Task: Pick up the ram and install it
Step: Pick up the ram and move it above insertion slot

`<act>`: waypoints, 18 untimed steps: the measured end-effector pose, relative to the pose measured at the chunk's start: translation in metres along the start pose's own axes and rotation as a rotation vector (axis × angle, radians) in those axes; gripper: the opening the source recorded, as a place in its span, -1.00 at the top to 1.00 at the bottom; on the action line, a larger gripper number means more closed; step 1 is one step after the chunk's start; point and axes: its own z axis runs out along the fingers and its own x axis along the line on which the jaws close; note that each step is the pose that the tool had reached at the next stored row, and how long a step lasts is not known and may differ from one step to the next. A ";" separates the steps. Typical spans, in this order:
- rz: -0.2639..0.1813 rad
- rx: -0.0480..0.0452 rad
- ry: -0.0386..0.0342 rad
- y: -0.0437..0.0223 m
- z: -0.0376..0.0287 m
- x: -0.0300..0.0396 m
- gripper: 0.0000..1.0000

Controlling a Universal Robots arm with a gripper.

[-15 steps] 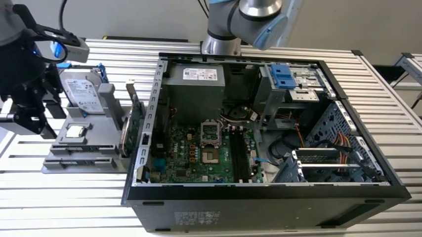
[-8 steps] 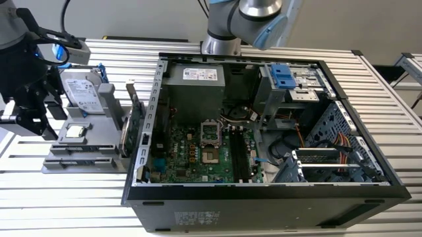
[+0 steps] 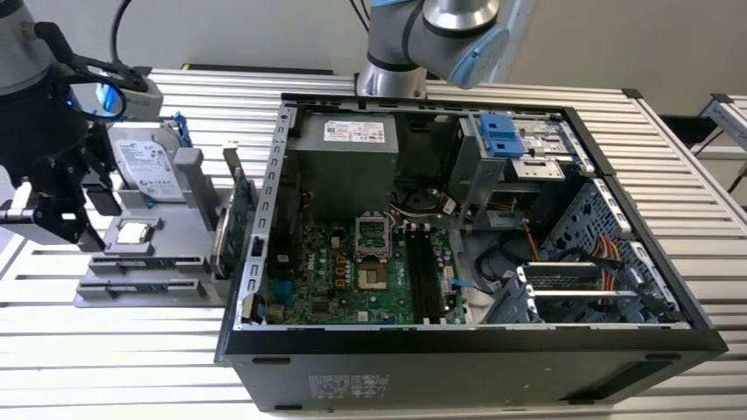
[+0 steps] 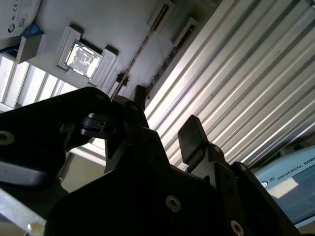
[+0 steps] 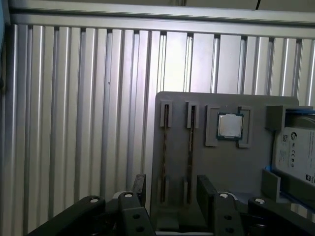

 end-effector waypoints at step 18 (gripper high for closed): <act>0.004 -0.0002 0.0000 -0.0014 0.0107 -0.0002 -1.00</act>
